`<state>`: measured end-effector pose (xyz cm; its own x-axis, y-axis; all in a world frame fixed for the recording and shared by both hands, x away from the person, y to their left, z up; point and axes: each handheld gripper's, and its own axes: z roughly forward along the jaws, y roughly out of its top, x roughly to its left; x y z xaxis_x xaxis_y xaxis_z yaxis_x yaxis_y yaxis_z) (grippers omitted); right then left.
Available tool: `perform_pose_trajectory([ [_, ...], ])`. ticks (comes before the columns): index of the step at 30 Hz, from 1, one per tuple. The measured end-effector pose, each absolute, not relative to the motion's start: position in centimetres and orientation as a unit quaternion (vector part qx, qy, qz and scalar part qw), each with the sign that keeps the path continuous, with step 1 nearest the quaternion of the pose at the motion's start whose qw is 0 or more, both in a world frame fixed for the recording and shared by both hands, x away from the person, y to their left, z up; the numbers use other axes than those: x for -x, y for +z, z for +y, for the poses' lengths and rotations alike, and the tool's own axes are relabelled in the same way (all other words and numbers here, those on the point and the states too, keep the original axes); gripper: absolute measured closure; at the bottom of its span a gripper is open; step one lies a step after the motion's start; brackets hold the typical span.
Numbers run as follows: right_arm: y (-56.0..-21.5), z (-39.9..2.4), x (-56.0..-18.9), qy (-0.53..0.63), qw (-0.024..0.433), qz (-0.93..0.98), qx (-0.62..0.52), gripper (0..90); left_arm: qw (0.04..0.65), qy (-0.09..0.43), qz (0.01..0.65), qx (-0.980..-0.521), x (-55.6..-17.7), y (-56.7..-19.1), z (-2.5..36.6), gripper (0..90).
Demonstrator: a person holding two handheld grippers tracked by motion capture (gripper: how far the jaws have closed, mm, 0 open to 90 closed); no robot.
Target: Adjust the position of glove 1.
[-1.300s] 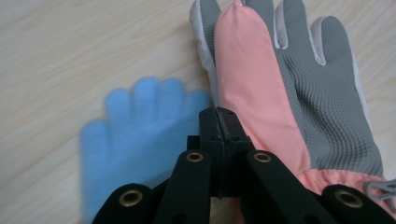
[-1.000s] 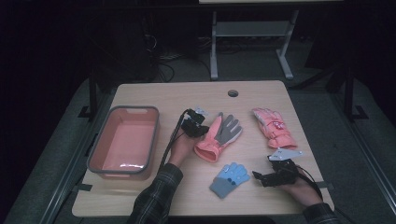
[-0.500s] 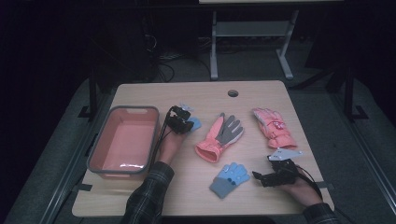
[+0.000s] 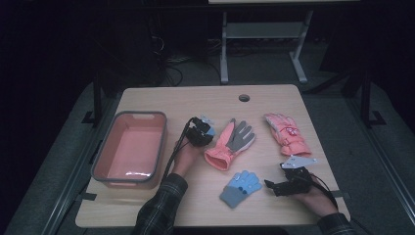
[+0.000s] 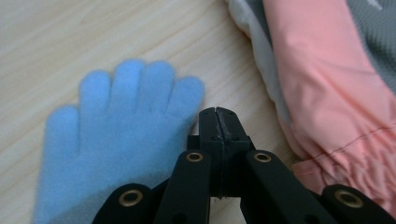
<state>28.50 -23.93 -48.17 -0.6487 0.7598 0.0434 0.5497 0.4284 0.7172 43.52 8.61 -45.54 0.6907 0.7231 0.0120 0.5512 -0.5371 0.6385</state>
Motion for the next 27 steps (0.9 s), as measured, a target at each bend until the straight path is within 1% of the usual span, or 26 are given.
perform_pose_trajectory([
  [2, -48.2, -23.9, -28.5, 0.362, 0.145, 0.833, -0.393, 10.3, 0.315, 0.142, 0.371, -0.862, -43.6, -45.2, 9.0, 89.5],
  [8, -48.2, -23.9, -28.5, 0.362, 0.145, 0.833, -0.393, 10.3, 0.325, 0.167, 0.405, -0.838, -44.3, -43.6, 12.0, 89.2],
  [9, -48.2, -23.9, -28.5, 0.362, 0.145, 0.833, -0.393, 10.3, 0.314, 0.169, 0.407, -0.841, -44.3, -43.8, 12.2, 79.0],
  [10, -48.2, -23.9, -28.5, 0.362, 0.145, 0.833, -0.393, 10.3, 0.314, 0.169, 0.407, -0.841, -44.3, -43.8, 12.2, 75.2],
  [11, -48.2, -23.9, -28.5, 0.362, 0.145, 0.833, -0.393, 10.3, 0.311, 0.172, 0.407, -0.842, -44.2, -44.1, 12.3, 75.2],
  [13, -48.2, -23.9, -28.5, 0.362, 0.145, 0.833, -0.393, 10.3, 0.306, 0.174, 0.41, -0.841, -44.2, -44.5, 12.5, 67.0],
  [15, -48.2, -23.9, -28.5, 0.362, 0.145, 0.833, -0.393, 10.3, 0.307, 0.175, 0.413, -0.839, -44.3, -44.9, 12.6, 61.2],
  [18, -48.2, -23.9, -28.5, 0.362, 0.145, 0.833, -0.393, 10.3, 0.296, 0.169, 0.415, -0.843, -44.4, -45.7, 12.3, 55.2],
  [22, -48.2, -23.9, -28.5, 0.362, 0.145, 0.833, -0.393, 10.3, 0.299, 0.161, 0.423, -0.84, -44.6, -46.0, 12.6, 56.4],
  [24, -48.2, -23.9, -28.5, 0.362, 0.145, 0.833, -0.393, 10.3, 0.297, 0.159, 0.424, -0.841, -44.5, -46.1, 12.5, 59.7],
  [25, -48.2, -23.9, -28.5, 0.362, 0.145, 0.833, -0.393, 10.3, 0.296, 0.159, 0.424, -0.841, -44.4, -46.0, 12.5, 62.7],
  [26, -48.2, -23.9, -28.5, 0.362, 0.145, 0.833, -0.393, 10.3, 0.297, 0.156, 0.421, -0.843, -44.3, -46.0, 12.2, 74.3],
  [27, -48.2, -23.9, -28.5, 0.362, 0.145, 0.833, -0.393, 10.3, 0.297, 0.156, 0.421, -0.843, -44.3, -46.0, 12.2, 77.6],
])
